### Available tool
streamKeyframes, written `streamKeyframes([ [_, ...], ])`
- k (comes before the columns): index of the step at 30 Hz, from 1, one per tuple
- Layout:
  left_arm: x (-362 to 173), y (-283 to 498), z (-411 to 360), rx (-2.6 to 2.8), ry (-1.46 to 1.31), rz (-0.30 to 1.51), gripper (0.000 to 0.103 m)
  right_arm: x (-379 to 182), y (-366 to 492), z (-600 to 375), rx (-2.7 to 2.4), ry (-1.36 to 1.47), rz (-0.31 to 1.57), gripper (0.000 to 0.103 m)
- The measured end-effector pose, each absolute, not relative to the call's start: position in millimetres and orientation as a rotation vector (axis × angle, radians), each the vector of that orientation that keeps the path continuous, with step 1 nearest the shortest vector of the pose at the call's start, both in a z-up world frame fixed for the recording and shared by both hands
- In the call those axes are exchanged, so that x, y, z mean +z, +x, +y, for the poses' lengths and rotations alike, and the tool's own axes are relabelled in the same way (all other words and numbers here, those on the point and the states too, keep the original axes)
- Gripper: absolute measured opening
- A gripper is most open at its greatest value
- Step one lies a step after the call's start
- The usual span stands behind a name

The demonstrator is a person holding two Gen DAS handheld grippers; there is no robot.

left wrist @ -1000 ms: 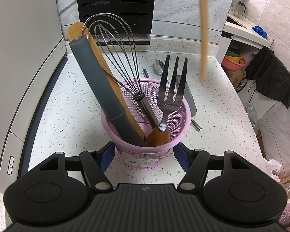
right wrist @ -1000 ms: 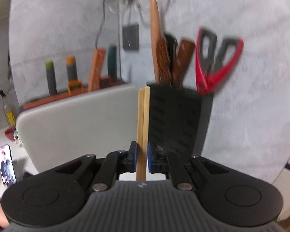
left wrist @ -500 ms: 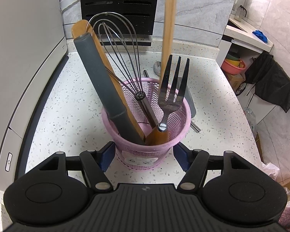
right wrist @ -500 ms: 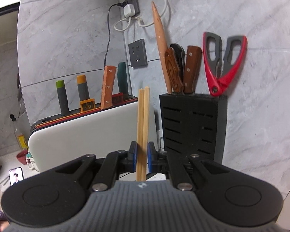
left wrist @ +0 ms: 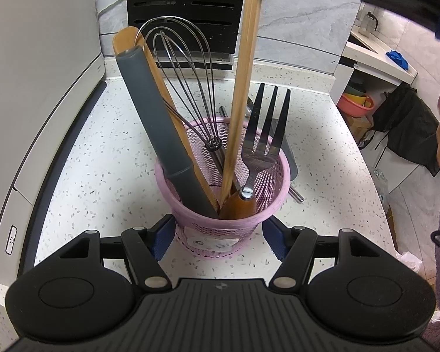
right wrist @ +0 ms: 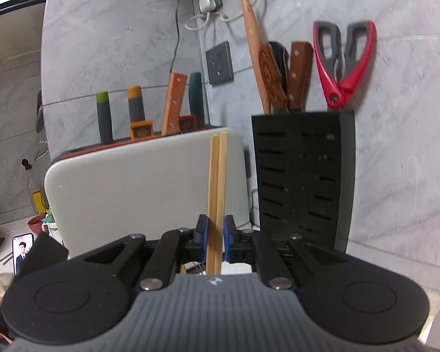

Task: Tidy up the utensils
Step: 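Lift the chopsticks and drop them into the pink cup with the right tool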

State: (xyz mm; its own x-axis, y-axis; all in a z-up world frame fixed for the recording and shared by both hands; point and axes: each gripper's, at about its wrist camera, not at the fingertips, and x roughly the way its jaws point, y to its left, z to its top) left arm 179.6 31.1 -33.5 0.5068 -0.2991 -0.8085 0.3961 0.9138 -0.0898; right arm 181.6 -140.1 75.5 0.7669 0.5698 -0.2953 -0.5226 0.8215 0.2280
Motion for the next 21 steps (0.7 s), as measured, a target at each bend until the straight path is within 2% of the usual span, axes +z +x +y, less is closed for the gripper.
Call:
streamKeyframes([
  [12,-34,180,30,-0.416,0.104,0.953,0.076,56,188,-141,0.593,0.114,0.480,0.006],
  [15,-34,180,30,-0.416,0.104,0.953,0.076,59,188,-142,0.594,0.102,0.494,0.012],
  [19,-33,180,30,-0.415,0.103,0.952,0.076,65,186,-143,0.603,0.070,0.507,0.029],
  [21,-33,180,30,-0.416,0.102,0.953,0.076,69,184,-145,0.608,0.060,0.514,0.032],
])
